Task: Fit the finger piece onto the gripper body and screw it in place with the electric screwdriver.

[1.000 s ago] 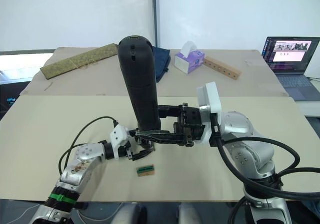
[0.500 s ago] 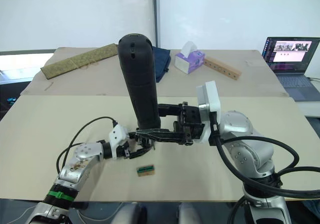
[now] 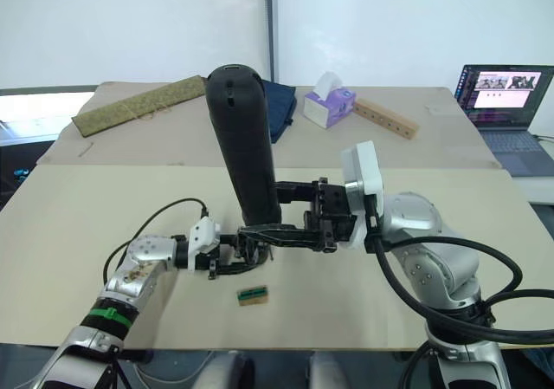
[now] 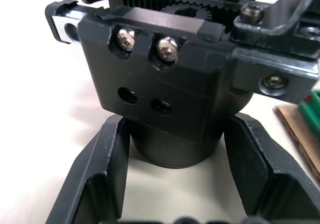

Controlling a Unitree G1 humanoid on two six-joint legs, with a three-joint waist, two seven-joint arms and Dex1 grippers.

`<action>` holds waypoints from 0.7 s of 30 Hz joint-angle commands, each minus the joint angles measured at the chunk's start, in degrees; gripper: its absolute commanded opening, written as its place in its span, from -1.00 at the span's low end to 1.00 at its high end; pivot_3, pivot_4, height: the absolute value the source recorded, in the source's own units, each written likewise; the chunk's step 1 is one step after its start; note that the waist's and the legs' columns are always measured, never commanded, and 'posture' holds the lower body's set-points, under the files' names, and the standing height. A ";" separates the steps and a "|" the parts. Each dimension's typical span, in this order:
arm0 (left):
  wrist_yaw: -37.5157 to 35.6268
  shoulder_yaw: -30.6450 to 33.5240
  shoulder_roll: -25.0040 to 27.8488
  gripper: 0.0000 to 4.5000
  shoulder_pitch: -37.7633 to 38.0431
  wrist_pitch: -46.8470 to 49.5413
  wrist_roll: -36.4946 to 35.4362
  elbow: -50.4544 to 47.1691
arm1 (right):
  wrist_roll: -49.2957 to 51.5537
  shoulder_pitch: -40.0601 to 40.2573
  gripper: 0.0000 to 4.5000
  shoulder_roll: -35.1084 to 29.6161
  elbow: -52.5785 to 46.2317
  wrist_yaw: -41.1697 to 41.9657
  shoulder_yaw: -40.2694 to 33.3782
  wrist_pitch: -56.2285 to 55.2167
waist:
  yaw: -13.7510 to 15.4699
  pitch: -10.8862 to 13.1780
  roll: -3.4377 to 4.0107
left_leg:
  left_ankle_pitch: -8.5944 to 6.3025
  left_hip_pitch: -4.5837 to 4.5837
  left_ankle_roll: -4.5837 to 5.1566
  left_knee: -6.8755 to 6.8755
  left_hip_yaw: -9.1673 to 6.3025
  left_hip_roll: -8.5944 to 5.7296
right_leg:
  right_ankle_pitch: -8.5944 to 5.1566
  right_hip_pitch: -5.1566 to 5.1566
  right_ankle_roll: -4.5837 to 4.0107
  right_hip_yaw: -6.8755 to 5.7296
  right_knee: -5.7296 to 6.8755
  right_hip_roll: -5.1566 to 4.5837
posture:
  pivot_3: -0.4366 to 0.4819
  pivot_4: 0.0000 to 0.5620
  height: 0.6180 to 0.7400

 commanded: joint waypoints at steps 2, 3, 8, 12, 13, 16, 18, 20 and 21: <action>-1.88 -0.55 -0.10 0.01 -4.29 -0.40 1.71 6.81 | 2.16 -0.48 -0.14 -0.61 -2.15 -0.47 -2.17 -0.14 | 0.00 0.00 0.00 | 0.00 0.00 0.00 0.01 0.00 -0.01 | 0.00 0.01 0.00 0.00 0.00 0.00 | -0.05 -0.47 1.00; -1.83 -0.72 0.01 0.01 -4.77 -0.56 2.22 7.59 | 2.23 -0.43 -0.14 -0.70 -2.25 -0.56 -2.21 -0.09 | 0.00 0.00 0.00 | 0.00 0.00 0.00 0.02 0.00 -0.01 | 0.00 0.02 0.00 0.00 0.00 0.00 | -0.05 -0.47 1.00; -1.30 -0.29 0.14 0.01 -4.77 -1.37 2.55 9.44 | 2.46 -0.46 -0.14 -1.00 -2.33 -1.08 -2.42 0.11 | 0.00 0.00 0.00 | 0.00 0.01 0.00 0.04 -0.01 0.01 | 0.00 0.03 0.01 0.00 0.03 -0.01 | -0.05 -0.47 1.00; -0.55 0.40 0.20 0.83 -3.48 -2.02 2.20 8.73 | 3.16 -0.48 -0.14 -1.31 -2.42 -1.27 -2.62 0.61 | -0.05 0.00 0.00 | 0.00 0.03 0.00 0.04 -0.01 0.02 | 0.00 0.04 0.01 0.01 0.05 0.00 | -0.05 -0.47 1.00; -0.01 0.76 0.20 1.00 -2.95 -2.78 2.12 8.42 | 3.34 -0.43 -0.14 -1.36 -2.49 -1.33 -2.62 0.75 | -0.08 0.00 0.00 | 0.00 0.03 0.00 0.04 -0.01 0.04 | 0.00 0.04 0.01 0.01 0.05 0.00 | -0.05 -0.47 1.00; 1.80 2.60 0.18 1.00 -0.53 -4.51 1.11 6.58 | 3.47 -0.42 -0.14 -1.35 -2.53 -1.42 -2.64 0.97 | -0.29 0.00 0.00 | 0.00 0.06 0.00 0.03 -0.01 0.07 | 0.00 0.04 0.01 0.02 0.05 0.00 | -0.05 -0.47 1.00; 3.00 3.81 0.19 1.00 1.78 -4.62 0.09 3.93 | 3.46 -0.48 -0.14 -1.31 -2.45 -1.48 -2.69 0.92 | -0.44 0.00 0.00 | 0.00 0.09 0.00 0.00 -0.01 0.10 | 0.00 0.04 0.00 0.04 0.06 0.01 | -0.05 -0.47 1.00; 4.39 4.52 0.18 1.00 4.07 -3.82 -0.51 0.85 | 3.50 -0.48 -0.14 -1.33 -2.42 -1.62 -2.77 0.79 | -0.54 0.00 0.00 | 0.00 0.11 0.00 -0.03 -0.01 0.13 | 0.00 0.04 0.00 0.06 0.07 0.01 | -0.05 -0.47 1.00; 5.28 4.84 0.02 1.00 5.48 -3.24 -0.86 -1.15 | 3.42 -0.49 -0.14 -1.30 -2.34 -1.66 -2.78 0.69 | -0.54 0.00 0.00 | 0.00 0.11 0.00 -0.03 -0.01 0.14 | 0.00 0.04 0.00 0.06 0.08 0.00 | -0.05 -0.47 1.00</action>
